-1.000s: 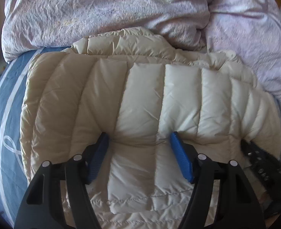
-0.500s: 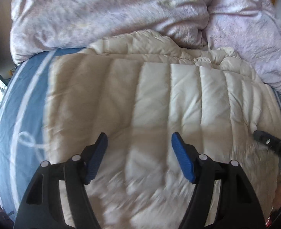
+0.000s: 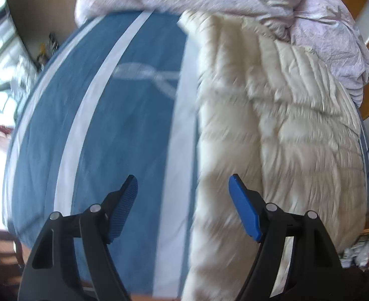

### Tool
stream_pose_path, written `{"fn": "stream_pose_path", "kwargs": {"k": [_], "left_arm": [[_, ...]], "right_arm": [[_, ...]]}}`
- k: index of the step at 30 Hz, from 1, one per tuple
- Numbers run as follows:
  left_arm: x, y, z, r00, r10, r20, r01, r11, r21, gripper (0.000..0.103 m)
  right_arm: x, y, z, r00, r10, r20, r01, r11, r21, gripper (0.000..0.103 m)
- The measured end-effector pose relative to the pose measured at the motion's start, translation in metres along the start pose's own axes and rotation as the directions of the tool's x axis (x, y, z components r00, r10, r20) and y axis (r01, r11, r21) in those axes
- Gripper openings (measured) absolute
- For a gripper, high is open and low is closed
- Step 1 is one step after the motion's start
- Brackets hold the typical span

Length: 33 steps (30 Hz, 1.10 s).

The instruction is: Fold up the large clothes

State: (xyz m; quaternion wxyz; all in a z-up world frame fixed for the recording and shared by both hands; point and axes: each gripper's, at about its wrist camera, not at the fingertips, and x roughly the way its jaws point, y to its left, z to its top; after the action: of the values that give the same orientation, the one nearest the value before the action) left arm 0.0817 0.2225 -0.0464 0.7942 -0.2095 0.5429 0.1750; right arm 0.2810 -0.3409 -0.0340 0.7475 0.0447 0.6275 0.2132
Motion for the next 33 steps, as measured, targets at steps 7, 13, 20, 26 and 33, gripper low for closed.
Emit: {"fn": "stream_pose_path", "kwargs": {"k": [7,13,20,26,33], "left_arm": [[0.002,0.016,-0.044,0.997,-0.047,-0.064,0.045,0.998,-0.032,0.075],[0.004,0.007,-0.062,0.994,-0.072,-0.087,0.071,0.997,-0.015,0.075],[0.002,-0.007,-0.075,0.992,-0.091,-0.091,0.092,0.996,0.004,0.074],[-0.002,-0.023,-0.092,0.987,-0.124,-0.105,0.129,0.991,0.035,0.068],[-0.007,-0.038,-0.111,0.977,-0.166,-0.136,0.174,0.983,0.049,0.061]], "right_arm": [[0.004,-0.041,-0.043,0.995,0.043,-0.088,-0.036,0.997,0.073,0.071],[0.018,-0.041,-0.056,0.988,0.062,-0.138,-0.051,0.995,0.083,0.071],[0.023,-0.04,-0.066,0.981,0.122,-0.15,-0.108,0.989,0.096,0.071],[0.025,-0.044,-0.077,0.96,0.224,-0.168,-0.204,0.97,0.128,0.07],[0.034,-0.04,-0.086,0.932,0.304,-0.199,-0.279,0.949,0.147,0.065]]}}
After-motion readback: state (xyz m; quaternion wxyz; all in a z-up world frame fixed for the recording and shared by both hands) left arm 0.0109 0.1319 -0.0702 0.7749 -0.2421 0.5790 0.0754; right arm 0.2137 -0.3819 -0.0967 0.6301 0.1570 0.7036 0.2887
